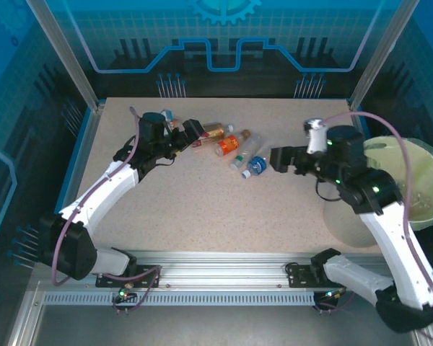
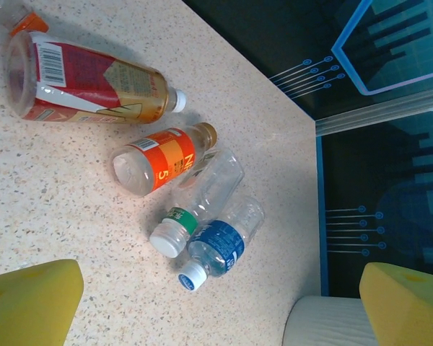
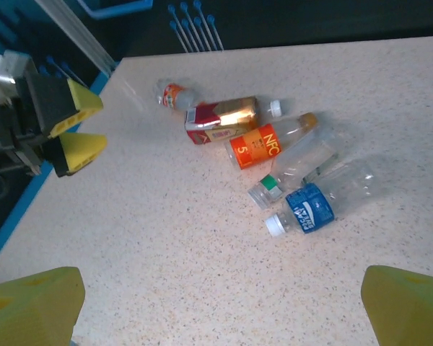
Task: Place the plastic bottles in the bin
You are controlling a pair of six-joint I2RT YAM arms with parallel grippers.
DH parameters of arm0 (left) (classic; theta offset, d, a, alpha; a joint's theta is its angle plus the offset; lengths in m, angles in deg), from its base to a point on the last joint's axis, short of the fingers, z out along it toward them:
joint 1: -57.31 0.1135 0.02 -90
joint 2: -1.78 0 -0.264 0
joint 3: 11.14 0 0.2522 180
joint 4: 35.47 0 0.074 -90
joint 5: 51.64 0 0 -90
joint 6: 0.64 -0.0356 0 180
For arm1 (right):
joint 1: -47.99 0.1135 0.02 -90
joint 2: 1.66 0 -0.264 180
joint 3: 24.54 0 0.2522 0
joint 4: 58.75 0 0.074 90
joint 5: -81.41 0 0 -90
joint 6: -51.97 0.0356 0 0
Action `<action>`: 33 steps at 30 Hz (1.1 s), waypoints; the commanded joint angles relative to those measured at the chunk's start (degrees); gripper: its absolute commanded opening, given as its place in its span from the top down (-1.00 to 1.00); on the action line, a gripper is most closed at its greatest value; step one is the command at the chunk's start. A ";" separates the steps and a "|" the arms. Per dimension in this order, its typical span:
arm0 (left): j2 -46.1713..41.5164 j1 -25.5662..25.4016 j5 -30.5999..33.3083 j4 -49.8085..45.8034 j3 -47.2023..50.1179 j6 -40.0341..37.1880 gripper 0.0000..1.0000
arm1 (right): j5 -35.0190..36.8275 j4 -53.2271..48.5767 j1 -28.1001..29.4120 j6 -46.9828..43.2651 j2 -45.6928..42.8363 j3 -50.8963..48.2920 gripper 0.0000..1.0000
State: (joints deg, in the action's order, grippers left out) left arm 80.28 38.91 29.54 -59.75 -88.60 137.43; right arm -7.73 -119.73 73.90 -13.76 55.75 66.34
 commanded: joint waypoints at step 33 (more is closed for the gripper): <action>-3.12 2.75 0.38 -4.97 2.65 -1.51 -0.98 | 20.54 20.84 -4.09 43.34 49.10 -4.33 -0.91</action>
State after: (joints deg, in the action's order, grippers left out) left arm 78.29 41.03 29.59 -63.97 -86.66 137.21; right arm 13.21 -99.29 70.90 27.38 102.46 59.63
